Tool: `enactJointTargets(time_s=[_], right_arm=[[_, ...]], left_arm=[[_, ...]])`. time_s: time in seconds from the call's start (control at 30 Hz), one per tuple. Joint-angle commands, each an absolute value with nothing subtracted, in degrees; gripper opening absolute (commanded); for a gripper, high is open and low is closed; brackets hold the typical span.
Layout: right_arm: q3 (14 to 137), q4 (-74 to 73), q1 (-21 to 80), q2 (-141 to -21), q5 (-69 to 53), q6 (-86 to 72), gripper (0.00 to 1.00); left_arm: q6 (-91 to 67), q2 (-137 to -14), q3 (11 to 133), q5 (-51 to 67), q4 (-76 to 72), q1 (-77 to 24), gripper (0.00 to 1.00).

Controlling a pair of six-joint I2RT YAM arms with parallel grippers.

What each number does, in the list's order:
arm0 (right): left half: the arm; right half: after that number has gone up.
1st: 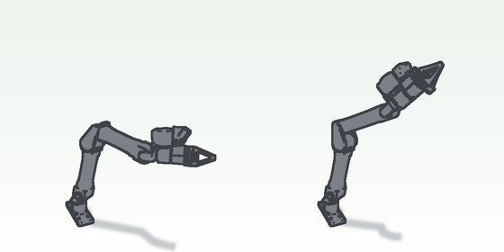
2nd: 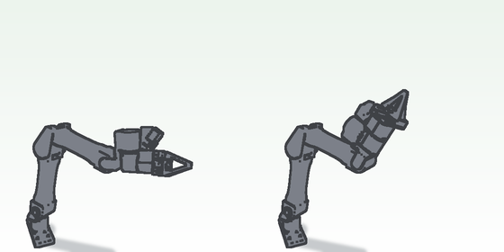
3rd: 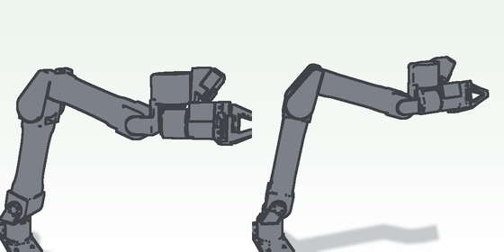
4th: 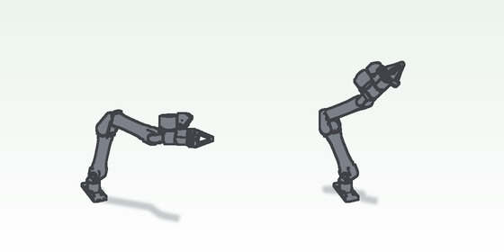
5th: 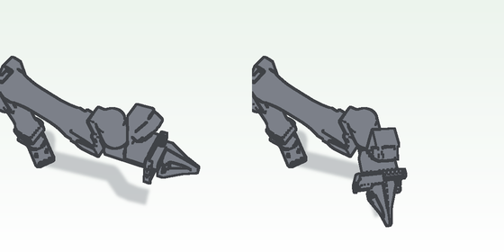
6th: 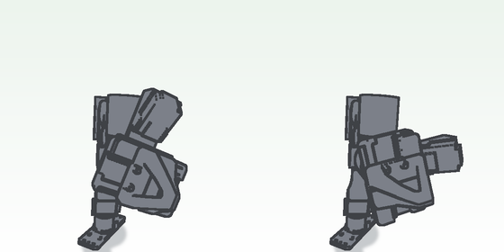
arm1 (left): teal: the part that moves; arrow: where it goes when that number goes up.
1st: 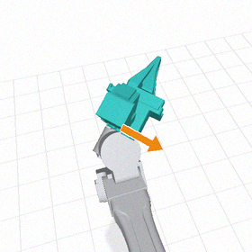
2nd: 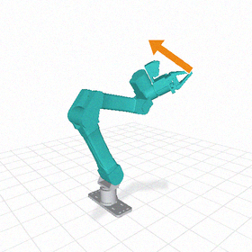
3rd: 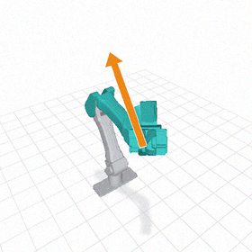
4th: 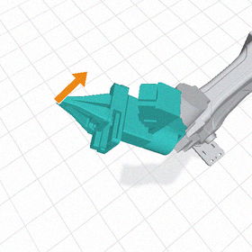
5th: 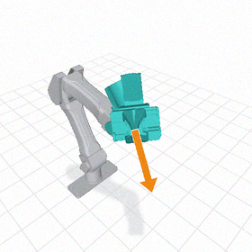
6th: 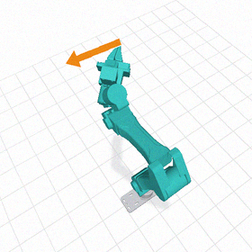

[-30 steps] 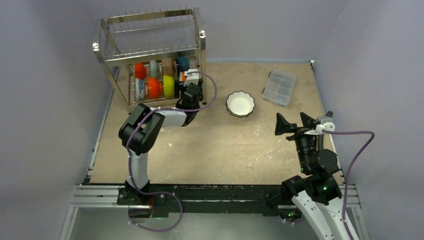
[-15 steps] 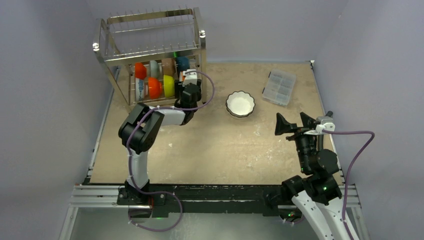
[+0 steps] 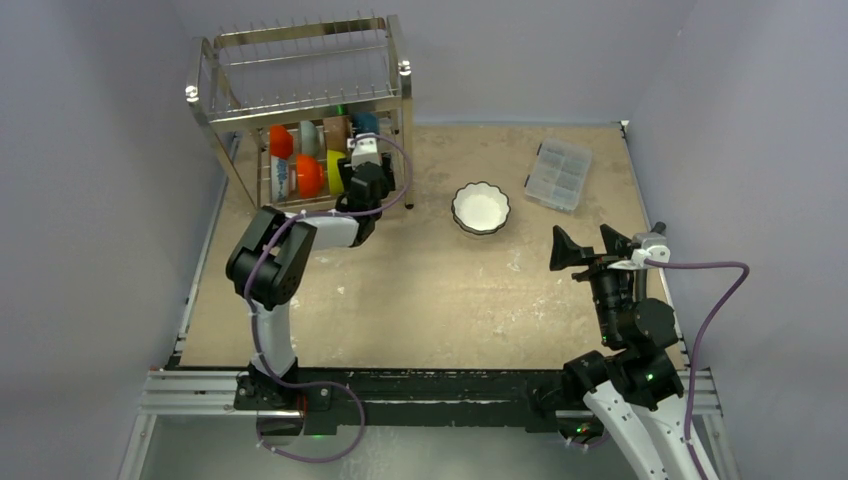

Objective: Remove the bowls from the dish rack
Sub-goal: Pick up the bowl from the dish rack.

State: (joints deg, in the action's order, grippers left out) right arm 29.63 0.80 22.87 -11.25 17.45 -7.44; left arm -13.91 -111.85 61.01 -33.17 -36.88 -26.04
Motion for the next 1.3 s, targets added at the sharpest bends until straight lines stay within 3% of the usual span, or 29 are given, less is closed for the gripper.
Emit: enactJointTargets(time_s=[0.0, 1.27], right_arm=[[29.8, 3.3, 23.2, -11.4, 18.2, -6.7, 0.99], [29.6, 3.4, 23.2, -9.1, 18.1, -6.7, 0.99]], left_arm=[[-16.4, -108.7, 60.6, -32.2, -38.2, -24.5, 0.68], [-19.5, -102.7, 60.1, -24.0, -32.5, -22.9, 0.54]])
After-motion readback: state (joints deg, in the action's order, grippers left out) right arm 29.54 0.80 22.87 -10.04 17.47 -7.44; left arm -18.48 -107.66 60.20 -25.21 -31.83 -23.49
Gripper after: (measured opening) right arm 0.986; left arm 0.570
